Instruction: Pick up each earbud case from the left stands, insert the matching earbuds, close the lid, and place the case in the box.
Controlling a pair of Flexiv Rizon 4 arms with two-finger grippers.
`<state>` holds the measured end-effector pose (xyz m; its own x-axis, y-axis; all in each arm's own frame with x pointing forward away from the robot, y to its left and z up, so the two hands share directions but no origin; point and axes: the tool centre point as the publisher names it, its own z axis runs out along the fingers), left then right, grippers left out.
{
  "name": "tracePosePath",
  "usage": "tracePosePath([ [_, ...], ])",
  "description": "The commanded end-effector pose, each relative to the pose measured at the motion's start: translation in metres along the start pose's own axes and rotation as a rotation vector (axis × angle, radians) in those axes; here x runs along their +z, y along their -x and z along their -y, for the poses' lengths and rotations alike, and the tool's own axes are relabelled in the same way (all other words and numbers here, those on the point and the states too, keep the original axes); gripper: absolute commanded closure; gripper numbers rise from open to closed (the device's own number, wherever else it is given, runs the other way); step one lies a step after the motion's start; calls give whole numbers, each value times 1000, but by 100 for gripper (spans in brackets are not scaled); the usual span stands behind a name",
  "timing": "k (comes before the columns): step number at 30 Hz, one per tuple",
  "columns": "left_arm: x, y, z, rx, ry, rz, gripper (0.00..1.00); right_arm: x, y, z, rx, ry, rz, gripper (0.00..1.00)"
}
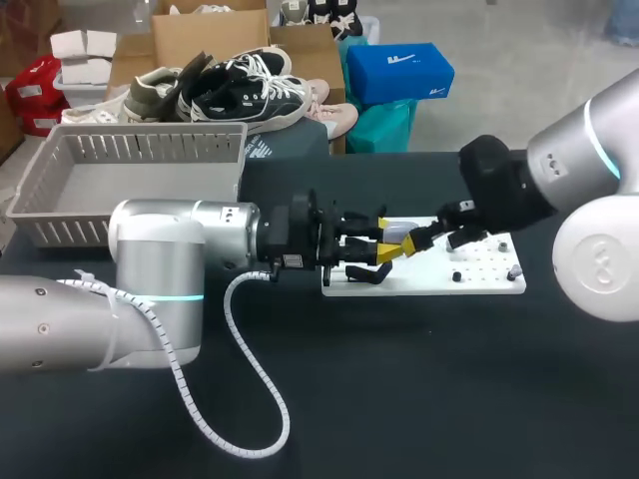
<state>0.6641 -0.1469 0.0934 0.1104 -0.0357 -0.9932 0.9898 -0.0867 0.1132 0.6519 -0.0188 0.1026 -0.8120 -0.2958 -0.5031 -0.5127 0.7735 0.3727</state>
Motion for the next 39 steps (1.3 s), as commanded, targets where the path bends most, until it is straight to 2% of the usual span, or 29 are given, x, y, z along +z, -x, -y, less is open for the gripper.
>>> tracePosePath([
  [1, 0, -2, -1, 1, -4, 4, 100, 0, 1, 0, 6, -17, 2, 0],
  [39, 0, -2, -1, 1, -4, 4, 100, 1, 7, 4, 34, -25, 12, 0],
])
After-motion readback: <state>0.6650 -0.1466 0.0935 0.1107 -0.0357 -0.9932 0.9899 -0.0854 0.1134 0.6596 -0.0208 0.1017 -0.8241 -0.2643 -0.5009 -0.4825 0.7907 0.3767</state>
